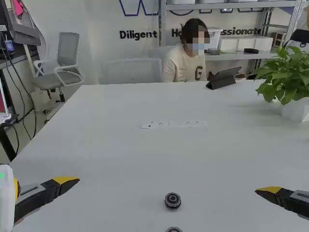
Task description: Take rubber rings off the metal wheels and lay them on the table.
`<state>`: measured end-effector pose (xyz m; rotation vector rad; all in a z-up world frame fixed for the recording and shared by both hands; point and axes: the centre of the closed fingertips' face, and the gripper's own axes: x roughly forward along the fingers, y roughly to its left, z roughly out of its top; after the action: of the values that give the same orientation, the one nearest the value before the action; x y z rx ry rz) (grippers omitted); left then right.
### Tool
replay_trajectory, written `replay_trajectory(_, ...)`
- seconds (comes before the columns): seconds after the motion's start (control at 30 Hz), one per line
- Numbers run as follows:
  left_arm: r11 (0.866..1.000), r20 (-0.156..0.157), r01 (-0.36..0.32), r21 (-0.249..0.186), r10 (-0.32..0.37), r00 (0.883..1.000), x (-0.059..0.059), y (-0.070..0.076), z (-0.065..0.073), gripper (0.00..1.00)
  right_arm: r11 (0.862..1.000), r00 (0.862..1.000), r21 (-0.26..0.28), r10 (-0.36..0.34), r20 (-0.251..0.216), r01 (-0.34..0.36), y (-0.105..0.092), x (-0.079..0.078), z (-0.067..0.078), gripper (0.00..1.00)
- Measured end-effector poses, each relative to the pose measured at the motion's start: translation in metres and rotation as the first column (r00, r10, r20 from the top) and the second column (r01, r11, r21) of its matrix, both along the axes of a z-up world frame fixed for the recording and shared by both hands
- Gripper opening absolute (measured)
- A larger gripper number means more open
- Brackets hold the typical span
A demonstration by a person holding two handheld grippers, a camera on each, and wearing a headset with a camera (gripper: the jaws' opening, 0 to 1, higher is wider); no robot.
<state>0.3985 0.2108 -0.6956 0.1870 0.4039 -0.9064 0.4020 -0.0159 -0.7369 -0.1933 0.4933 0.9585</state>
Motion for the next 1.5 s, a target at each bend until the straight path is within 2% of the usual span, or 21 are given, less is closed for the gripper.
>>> replay_trajectory(0.33,1.000,0.005,-0.003,0.003,0.003,1.000,0.005,0.001,0.003,0.98,1.000,1.000,0.002,0.005,0.001,-0.005,0.001,0.006,0.001,0.99)
replay_trajectory(0.8,1.000,0.017,-0.007,0.007,0.006,1.000,0.004,0.000,0.007,0.98,1.000,1.000,0.007,0.002,0.008,-0.002,-0.005,0.007,0.002,0.99)
replay_trajectory(1.07,1.000,0.013,-0.015,0.006,0.015,1.000,0.004,0.001,0.004,0.98,1.000,1.000,0.003,0.005,-0.001,-0.005,-0.007,0.006,-0.002,0.99)
replay_trajectory(1.5,0.999,-0.001,-0.036,-0.007,0.036,0.999,0.010,0.008,-0.007,0.98,1.000,1.000,-0.019,0.017,-0.015,-0.017,-0.004,0.011,-0.015,0.99)
